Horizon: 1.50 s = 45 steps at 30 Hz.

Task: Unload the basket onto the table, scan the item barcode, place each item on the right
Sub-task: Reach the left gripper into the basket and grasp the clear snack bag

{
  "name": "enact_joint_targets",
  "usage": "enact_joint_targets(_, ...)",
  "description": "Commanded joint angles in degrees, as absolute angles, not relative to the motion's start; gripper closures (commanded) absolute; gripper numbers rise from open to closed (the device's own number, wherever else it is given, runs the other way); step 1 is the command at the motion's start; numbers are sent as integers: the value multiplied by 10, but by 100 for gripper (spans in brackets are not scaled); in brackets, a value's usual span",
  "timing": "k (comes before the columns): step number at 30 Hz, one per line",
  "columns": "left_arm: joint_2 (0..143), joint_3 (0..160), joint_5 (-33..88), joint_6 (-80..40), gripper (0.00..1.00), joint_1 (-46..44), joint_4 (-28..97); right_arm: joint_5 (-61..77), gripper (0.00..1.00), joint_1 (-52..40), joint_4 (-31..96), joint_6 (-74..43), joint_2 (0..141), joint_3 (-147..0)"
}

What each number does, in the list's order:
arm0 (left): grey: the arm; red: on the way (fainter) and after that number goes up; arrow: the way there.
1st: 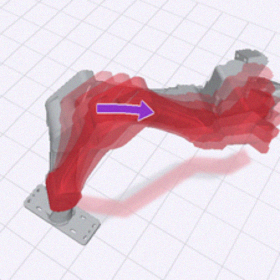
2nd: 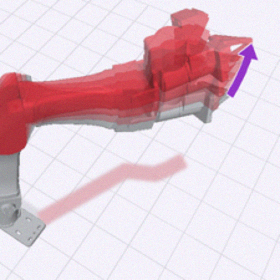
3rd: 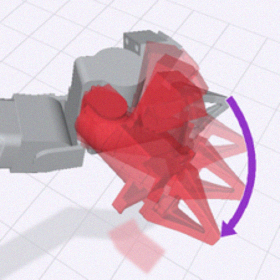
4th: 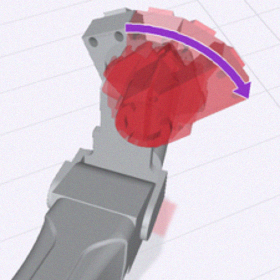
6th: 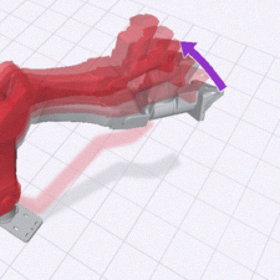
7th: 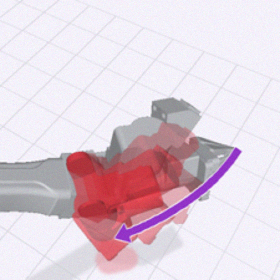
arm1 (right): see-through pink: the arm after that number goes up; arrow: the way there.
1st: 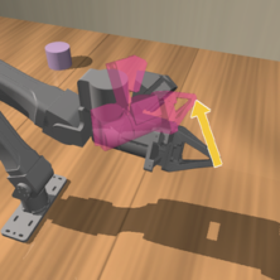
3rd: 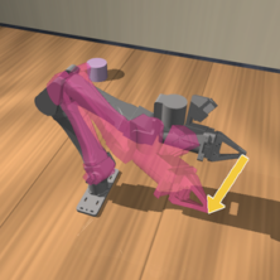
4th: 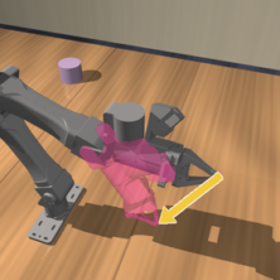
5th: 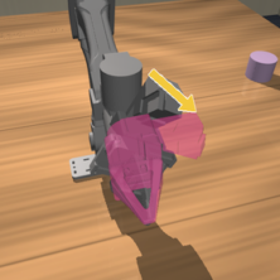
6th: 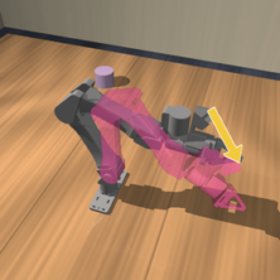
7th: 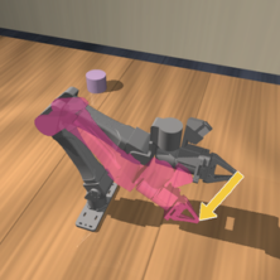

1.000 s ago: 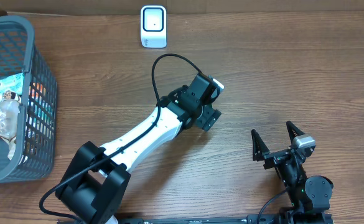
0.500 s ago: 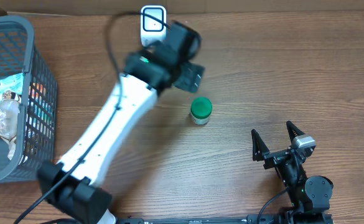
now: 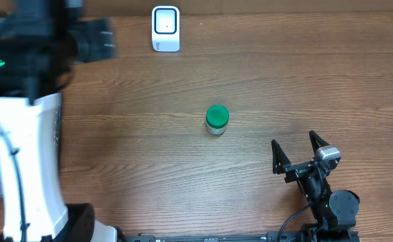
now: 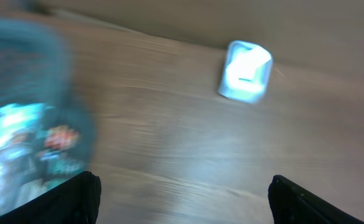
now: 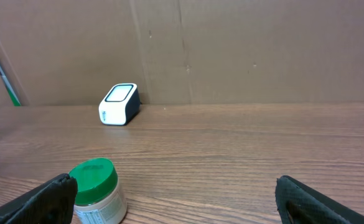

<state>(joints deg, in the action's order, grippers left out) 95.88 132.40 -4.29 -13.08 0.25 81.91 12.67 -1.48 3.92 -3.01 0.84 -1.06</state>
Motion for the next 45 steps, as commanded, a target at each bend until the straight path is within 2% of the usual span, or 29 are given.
enact_joint_targets(1,936,1343,-22,-149,11,92,831,127,0,-12,36,-32,2,-5)
enact_joint_targets(8,953,1337,-4,-185,11,280,860,127,0,-12,36,-32,2,-5)
enact_joint_targets(17,1004,1240,-1,-197,12,409,852,127,0,-12,36,-32,2,-5)
enact_joint_targets(27,1066,1073,0,-132,16,410,729,127,0,-12,36,-32,2,-5)
enact_joint_targets(36,1173,1063,-21,-111,17,372,671,127,0,-12,36,-32,2,-5)
enact_joint_targets(42,1247,1063,-65,-116,26,363,676,127,0,-12,36,-32,2,-5)
enact_joint_targets(45,1270,1063,-97,-132,27,365,687,127,0,-12,36,-32,2,-5)
